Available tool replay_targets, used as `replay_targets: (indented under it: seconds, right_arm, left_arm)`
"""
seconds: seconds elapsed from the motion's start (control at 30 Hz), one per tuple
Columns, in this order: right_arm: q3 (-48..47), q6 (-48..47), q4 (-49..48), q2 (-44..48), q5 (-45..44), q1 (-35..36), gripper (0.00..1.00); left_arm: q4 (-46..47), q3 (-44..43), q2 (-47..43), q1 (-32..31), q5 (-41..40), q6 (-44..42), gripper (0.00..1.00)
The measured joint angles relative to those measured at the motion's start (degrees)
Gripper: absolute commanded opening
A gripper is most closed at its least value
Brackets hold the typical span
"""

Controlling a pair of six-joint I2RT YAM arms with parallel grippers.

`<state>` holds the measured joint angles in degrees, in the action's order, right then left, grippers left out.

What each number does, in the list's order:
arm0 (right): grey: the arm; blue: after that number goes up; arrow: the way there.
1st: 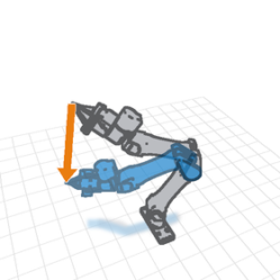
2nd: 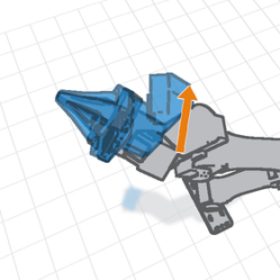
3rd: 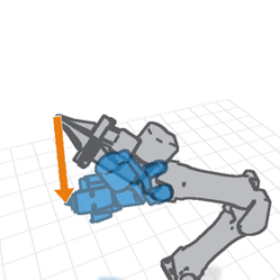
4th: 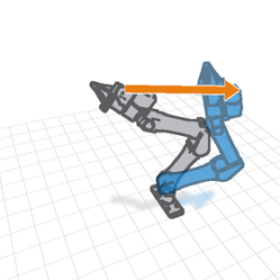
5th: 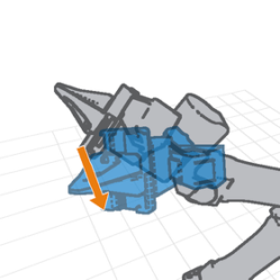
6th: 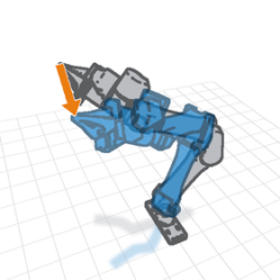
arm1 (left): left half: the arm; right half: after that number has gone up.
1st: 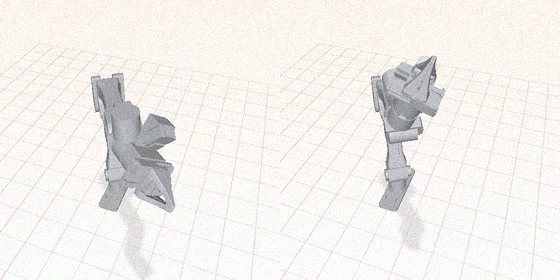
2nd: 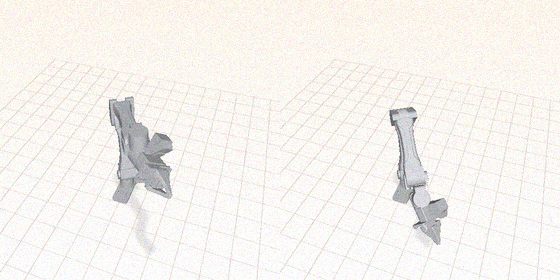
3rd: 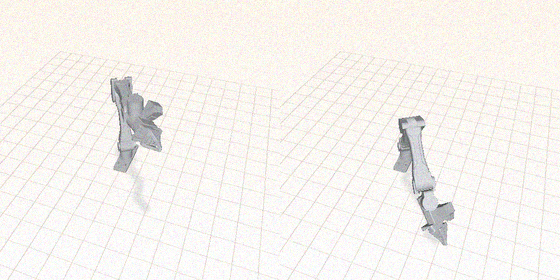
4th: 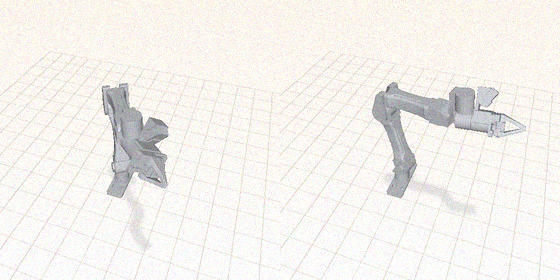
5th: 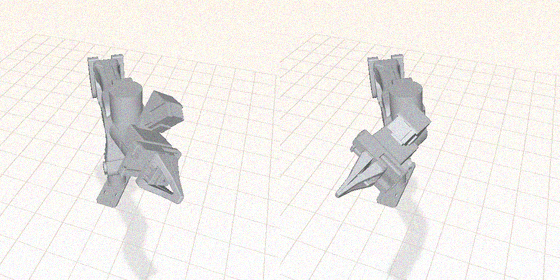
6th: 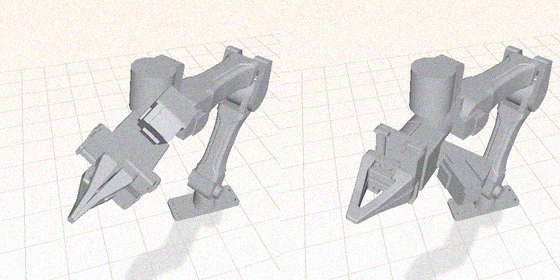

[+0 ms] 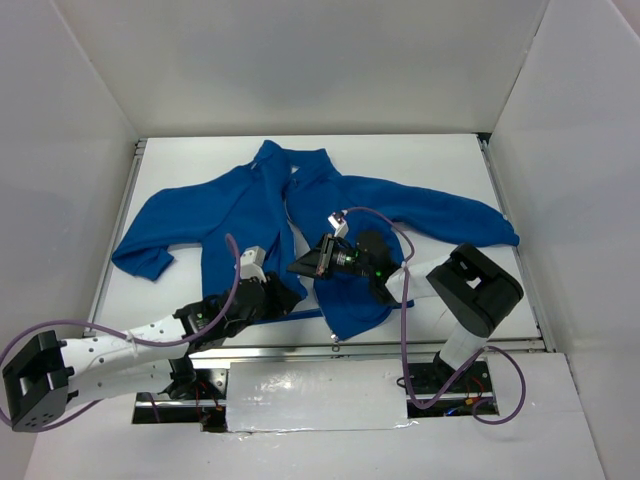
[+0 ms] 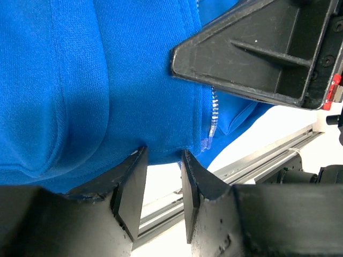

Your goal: Zip up the jacket

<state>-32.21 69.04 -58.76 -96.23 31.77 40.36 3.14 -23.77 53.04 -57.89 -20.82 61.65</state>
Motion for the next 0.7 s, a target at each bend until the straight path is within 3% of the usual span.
replay_targets:
  seconds: [0.1,0.13,0.2,0.33,0.7]
  right_arm:
    - [0.0,0.2,0.0,0.0,0.2,0.0,0.00]
    - [0.0,0.2,0.0,0.0,0.2,0.0,0.00]
    - [0.0,0.1,0.1,0.0,0.2,0.0,0.10]
    - [0.0,-0.8,0.7,0.0,0.8,0.0,0.35]
    - [2.4,-5.5,2.6,-2.5,2.1,0.0,0.42]
  left_arm:
    - [0.7,0.5,-0.1,0.4,0.5,-0.1,0.52]
    - [0.8,0.6,-0.1,0.6,0.6,-0.2,0.60]
    - [0.7,0.7,-0.5,0.8,0.8,-0.2,0.65]
    - [0.7,0.8,-2.4,0.8,0.9,0.0,0.57]
    - [-1.3,2.2,-7.2,0.9,-0.9,-0.1,0.46]
